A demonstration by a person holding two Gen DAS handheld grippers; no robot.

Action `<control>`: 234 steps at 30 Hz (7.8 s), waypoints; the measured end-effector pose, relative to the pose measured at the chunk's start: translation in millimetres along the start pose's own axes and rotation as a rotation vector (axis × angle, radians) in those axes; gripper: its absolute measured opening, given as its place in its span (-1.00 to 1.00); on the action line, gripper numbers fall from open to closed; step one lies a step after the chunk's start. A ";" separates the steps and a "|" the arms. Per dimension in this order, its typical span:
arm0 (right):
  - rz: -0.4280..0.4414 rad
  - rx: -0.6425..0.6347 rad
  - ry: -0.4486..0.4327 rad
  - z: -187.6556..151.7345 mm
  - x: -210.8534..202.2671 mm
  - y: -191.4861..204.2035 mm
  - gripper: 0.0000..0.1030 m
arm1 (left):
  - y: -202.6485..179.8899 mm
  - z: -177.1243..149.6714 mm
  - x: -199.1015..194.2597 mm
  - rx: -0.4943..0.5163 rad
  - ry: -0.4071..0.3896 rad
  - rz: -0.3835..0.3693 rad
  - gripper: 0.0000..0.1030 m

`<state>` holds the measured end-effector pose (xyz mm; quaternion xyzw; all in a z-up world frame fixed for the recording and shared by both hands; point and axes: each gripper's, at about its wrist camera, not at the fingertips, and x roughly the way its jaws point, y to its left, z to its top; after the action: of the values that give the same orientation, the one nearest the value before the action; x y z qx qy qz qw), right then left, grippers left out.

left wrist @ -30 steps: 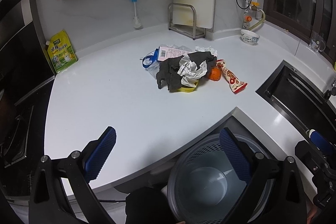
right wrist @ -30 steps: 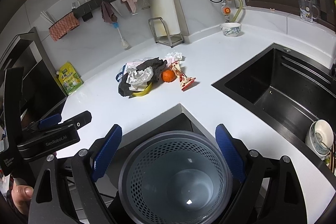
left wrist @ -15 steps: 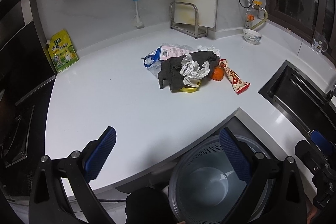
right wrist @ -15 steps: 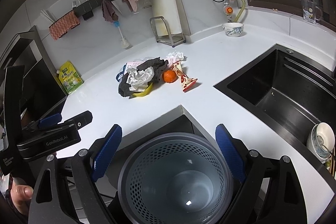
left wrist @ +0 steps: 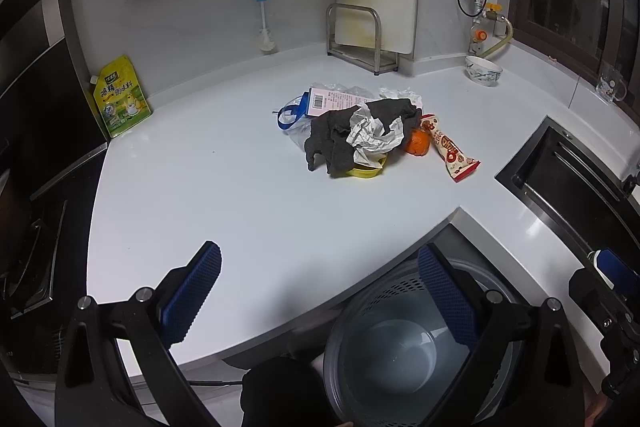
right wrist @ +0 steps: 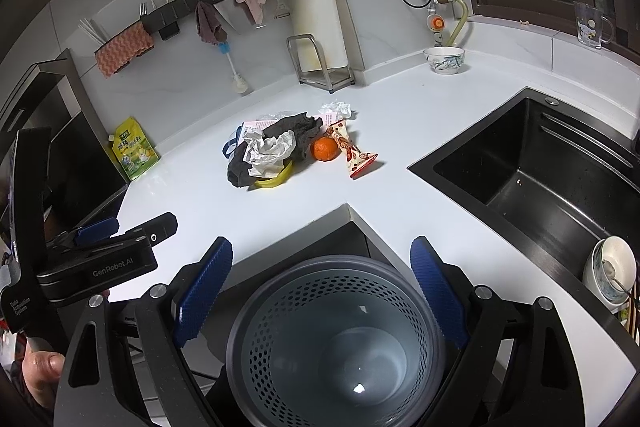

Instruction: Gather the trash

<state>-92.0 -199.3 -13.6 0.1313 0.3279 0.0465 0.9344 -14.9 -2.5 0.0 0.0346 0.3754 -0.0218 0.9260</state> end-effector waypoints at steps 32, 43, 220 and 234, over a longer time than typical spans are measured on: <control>0.024 -0.008 0.044 12.2 50.2 -13.2 0.68 | -2.6 15.9 46.6 -0.017 0.020 0.013 0.88; 0.005 -0.026 0.066 49.1 112.3 -37.5 0.68 | 5.9 37.9 93.4 -0.063 0.023 0.019 0.88; 0.009 0.018 0.200 -101.5 47.1 -32.8 0.06 | -8.7 -85.0 28.2 0.012 -0.009 -0.112 0.59; 0.023 -0.001 0.178 -82.4 54.3 -25.7 0.08 | -3.5 -75.0 35.1 -0.001 -0.004 -0.105 0.61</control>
<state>-101.1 -196.9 -115.2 0.1301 0.4083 0.0690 0.9009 -42.0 -0.4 -78.2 0.0141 0.3746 -0.0702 0.9244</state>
